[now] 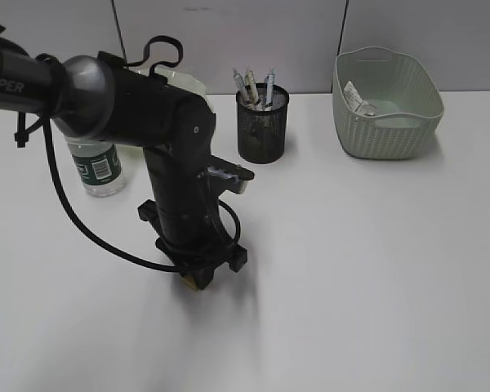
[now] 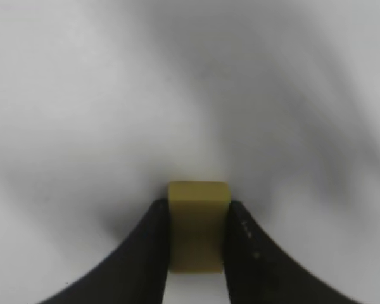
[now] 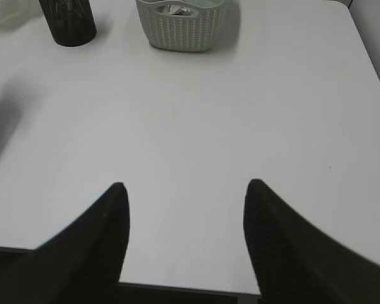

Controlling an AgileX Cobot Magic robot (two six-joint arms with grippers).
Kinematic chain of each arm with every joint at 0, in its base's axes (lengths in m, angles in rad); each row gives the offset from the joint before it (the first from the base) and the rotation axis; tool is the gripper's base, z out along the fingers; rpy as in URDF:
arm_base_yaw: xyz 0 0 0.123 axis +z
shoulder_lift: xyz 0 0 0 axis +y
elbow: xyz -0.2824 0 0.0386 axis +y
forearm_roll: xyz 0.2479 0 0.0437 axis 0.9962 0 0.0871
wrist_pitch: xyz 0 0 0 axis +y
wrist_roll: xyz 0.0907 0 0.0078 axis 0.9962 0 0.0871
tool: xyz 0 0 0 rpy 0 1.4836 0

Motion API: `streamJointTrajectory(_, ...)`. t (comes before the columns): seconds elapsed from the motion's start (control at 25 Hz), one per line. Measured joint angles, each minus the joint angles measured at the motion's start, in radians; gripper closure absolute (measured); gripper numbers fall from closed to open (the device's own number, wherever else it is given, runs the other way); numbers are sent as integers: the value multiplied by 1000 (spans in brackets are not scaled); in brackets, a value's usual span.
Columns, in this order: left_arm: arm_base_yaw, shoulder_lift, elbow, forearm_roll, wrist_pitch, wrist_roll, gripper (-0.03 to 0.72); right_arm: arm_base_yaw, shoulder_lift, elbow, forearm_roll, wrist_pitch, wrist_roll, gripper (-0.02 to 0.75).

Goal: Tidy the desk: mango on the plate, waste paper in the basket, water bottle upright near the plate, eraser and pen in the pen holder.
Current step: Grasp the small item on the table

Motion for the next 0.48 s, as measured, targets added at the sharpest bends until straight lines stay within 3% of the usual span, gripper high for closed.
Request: streamJointTrajectory(0.48,0,-63,-52,21,14,3,484,0,0,0,0,0,0,279)
